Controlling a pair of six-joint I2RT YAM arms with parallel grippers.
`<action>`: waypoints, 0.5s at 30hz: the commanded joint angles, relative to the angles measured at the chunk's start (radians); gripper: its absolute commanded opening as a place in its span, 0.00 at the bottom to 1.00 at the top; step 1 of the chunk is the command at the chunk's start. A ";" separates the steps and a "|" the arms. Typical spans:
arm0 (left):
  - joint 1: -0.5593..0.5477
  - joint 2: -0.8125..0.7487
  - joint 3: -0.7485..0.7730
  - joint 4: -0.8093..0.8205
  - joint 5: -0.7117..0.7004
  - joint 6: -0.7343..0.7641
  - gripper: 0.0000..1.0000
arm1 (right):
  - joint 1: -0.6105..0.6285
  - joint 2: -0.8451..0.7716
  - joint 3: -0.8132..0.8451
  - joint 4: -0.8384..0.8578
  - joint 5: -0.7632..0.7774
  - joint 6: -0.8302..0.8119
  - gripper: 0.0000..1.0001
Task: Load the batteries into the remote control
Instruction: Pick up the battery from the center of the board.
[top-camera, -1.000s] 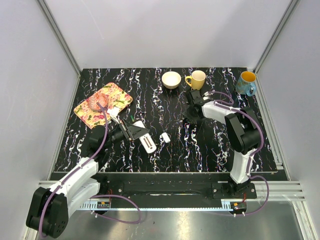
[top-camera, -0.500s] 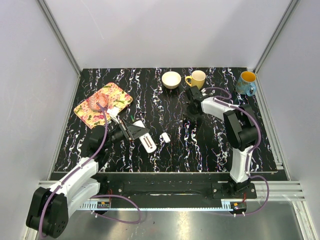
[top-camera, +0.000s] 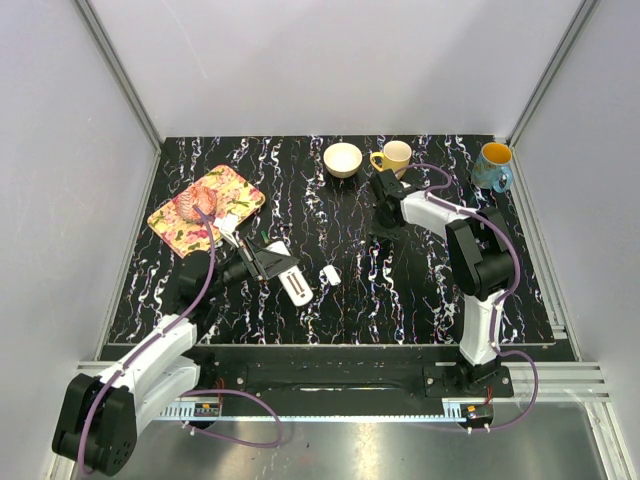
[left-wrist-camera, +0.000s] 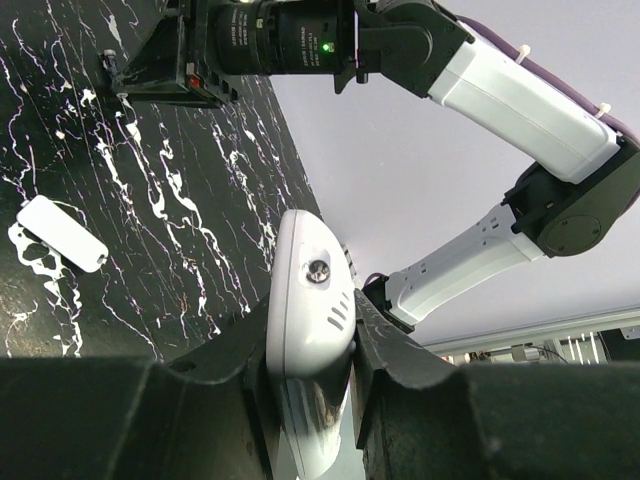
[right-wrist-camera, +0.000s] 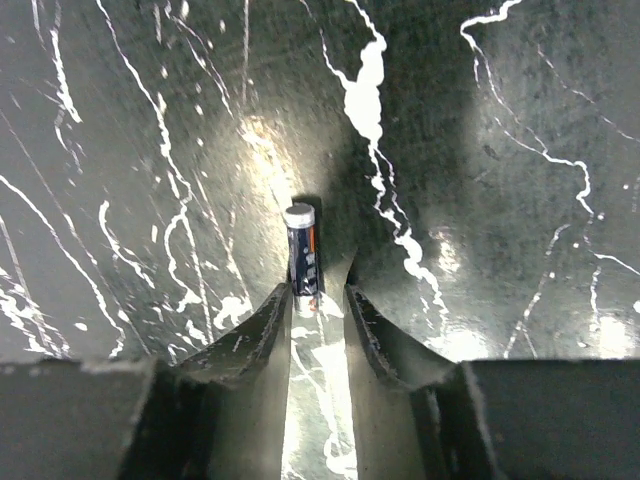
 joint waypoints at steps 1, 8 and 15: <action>0.003 0.009 -0.003 0.063 -0.010 -0.002 0.00 | 0.013 -0.015 -0.055 -0.103 0.037 -0.112 0.36; 0.003 0.015 0.000 0.060 -0.012 0.000 0.00 | 0.016 0.007 -0.052 -0.099 0.042 -0.110 0.33; 0.003 0.015 -0.006 0.054 -0.024 0.004 0.00 | 0.016 0.007 -0.051 -0.088 0.049 -0.116 0.06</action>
